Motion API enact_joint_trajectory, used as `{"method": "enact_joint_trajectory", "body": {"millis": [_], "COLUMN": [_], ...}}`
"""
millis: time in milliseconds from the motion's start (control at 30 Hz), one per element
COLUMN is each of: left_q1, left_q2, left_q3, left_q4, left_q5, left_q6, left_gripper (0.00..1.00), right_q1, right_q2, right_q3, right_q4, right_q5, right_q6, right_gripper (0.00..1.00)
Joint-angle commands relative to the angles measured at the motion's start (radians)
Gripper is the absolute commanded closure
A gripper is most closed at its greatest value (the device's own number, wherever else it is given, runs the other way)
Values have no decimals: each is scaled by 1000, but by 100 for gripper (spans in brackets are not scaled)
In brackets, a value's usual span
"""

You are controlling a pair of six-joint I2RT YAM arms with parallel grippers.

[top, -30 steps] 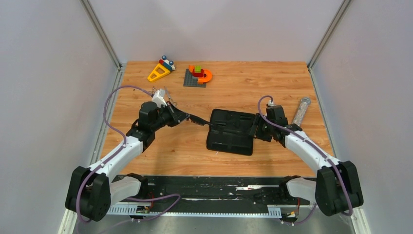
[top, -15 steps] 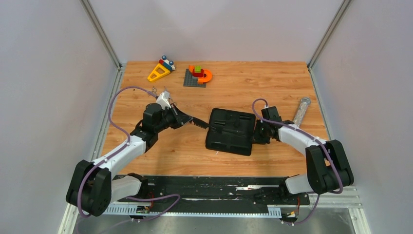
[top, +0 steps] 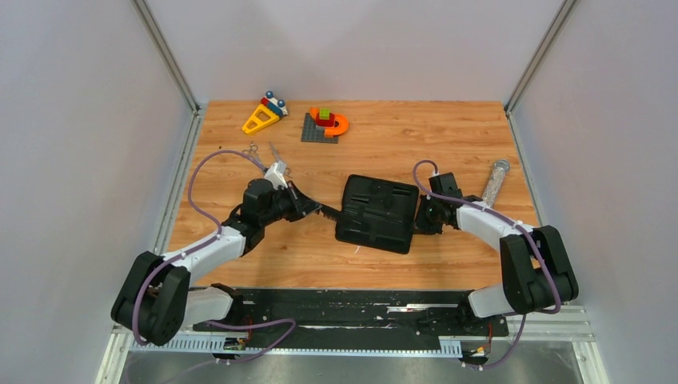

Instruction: Sort the hair-cutting tools

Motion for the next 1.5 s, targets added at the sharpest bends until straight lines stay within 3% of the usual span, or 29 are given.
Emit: {"method": "enact_joint_trajectory", "body": {"millis": [0,467,867,1033,1233,1467], "left_q1": [-10,-64,-150,-187,-227,-230], "left_q2": [54,191,313,380,418,343], "left_q3": [-14,-50,50,75,133,178], "left_q4": [102,233,175,191,127,-52], "left_q5": [-28,-97,-72,-74,-129,-253], "left_q6": [14,33,153,145,174,225], "left_gripper": [100,100,99,82,72,35], "right_q1": [6,6,7,7,7,8], "right_q2": [39,15,11,7,1,-20], "right_q3": [10,6,13,15,16,28], "right_q4": [54,56,64,66,67,51], "right_q5": [-15,-40,-66,-75,-82,-89], "right_q6": [-21,-31,-39,-41,-41,-44], "right_gripper": [100,100,100,100,100,100]}}
